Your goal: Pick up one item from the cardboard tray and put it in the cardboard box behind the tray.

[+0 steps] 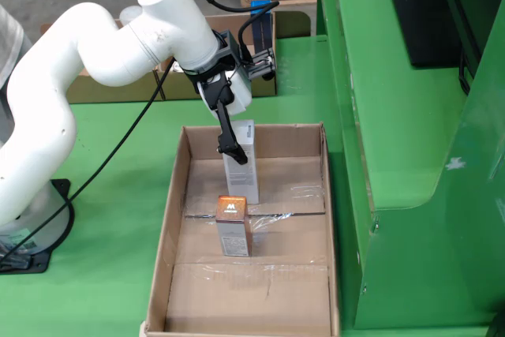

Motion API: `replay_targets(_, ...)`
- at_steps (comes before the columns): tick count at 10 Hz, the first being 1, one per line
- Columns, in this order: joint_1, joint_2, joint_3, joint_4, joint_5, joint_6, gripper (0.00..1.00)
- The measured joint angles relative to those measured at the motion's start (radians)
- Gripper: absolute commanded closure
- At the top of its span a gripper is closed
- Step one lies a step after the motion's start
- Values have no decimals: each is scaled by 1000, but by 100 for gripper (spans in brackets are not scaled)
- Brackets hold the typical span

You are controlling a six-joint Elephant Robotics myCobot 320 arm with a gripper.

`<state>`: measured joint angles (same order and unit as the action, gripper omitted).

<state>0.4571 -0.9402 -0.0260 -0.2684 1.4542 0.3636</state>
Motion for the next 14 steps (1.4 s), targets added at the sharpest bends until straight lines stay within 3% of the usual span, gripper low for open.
replay_targets(1, 0, 0, 0, 0, 0, 0, 0)
replay_targets(11, 0, 0, 0, 0, 1, 0, 100)
replay_targets(14, -2, 0, 0, 0, 1, -2, 100)
